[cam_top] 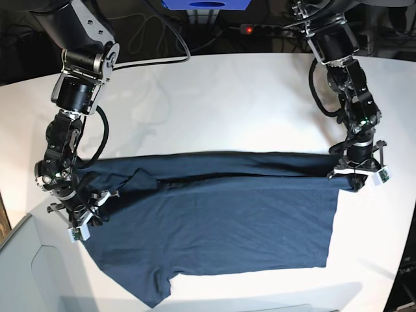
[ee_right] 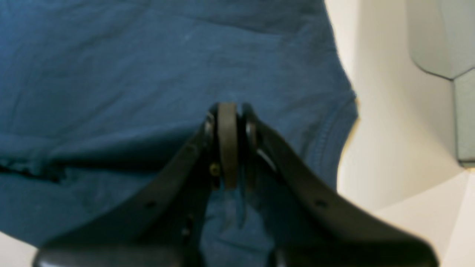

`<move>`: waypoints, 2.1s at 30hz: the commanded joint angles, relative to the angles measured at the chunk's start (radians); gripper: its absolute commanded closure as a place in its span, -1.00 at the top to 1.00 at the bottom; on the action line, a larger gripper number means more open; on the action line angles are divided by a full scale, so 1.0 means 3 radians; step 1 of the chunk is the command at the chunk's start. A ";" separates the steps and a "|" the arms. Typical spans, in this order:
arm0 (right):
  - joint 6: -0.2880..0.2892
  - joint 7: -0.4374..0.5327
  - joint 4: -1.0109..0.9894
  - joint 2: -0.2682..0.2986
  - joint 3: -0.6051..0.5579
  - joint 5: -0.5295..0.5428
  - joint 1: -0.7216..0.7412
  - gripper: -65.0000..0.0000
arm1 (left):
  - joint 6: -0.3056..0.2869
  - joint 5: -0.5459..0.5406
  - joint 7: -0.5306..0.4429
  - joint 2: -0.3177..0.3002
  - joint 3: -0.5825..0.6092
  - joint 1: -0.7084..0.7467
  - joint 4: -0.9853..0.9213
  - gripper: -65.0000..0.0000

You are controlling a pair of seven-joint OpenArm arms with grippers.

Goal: Fold the T-shirt properly
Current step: 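Lower the held edge onto the shirt body and release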

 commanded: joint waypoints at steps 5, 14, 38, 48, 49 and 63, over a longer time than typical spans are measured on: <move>0.0007 0.0076 0.0070 0.0045 0.0002 0.0035 0.0096 -1.00 | -0.0007 -0.0011 -0.0098 -0.0042 -0.0003 -0.0181 -0.0141 -1.00; 0.0007 0.0035 0.0049 0.0050 -0.0019 0.0024 0.0096 -0.79 | 0.0013 -0.0011 -0.0092 -0.0042 -0.0003 -0.0242 -0.0177 -1.00; 0.0012 0.0030 0.1271 0.0045 0.0002 0.0035 -0.0922 0.28 | -0.0007 -0.0036 -0.0133 -0.0032 -0.0013 0.0182 -0.0223 -0.14; 0.0012 0.0030 0.1266 0.0116 0.0211 0.0029 -0.0958 0.29 | -0.0007 -0.0036 -0.0133 -0.0011 -0.0008 0.0095 -0.0545 -0.14; 0.0012 0.0030 0.1256 0.0116 0.0283 0.0029 -0.0953 0.29 | -0.0007 -0.0036 -0.0133 -0.0011 -0.0008 0.0100 -0.0555 -0.14; 0.0012 0.0066 0.0023 0.0321 0.0595 0.0040 -0.0595 0.28 | -0.0012 -0.0041 -0.0133 -0.0006 -0.0008 0.0197 -0.0581 -1.00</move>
